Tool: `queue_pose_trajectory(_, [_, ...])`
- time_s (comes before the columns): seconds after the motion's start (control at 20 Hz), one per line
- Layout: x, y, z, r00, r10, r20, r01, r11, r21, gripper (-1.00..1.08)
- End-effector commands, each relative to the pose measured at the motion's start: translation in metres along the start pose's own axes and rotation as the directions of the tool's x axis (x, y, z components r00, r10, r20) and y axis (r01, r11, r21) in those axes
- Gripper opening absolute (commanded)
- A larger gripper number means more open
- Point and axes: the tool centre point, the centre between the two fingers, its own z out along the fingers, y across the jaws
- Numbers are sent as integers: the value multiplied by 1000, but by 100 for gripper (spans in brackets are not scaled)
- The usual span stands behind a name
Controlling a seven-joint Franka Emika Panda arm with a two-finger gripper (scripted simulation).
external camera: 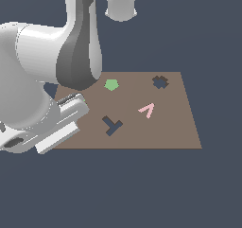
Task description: Insert a designated object into the corresponding slot on a board.
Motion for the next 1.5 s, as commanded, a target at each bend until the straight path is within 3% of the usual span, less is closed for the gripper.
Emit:
queue_pose_trajectory(0.0, [0,0,0,1000,0,0,0,1000,0,-100])
queue_pose_trajectory(0.5, [7,-5,-2,1000,-31,1,31,1000,1,-100])
queue_pose_trajectory(0.9, [41,-33,-3,979,-205,1,205,979,1,-100])
queue_pose_trajectory(1.2, [75,-73,-4,917,-399,0,399,917,1,-100])
queue_pose_trajectory(1.45, [97,-113,-5,832,-555,0,555,832,1,-100])
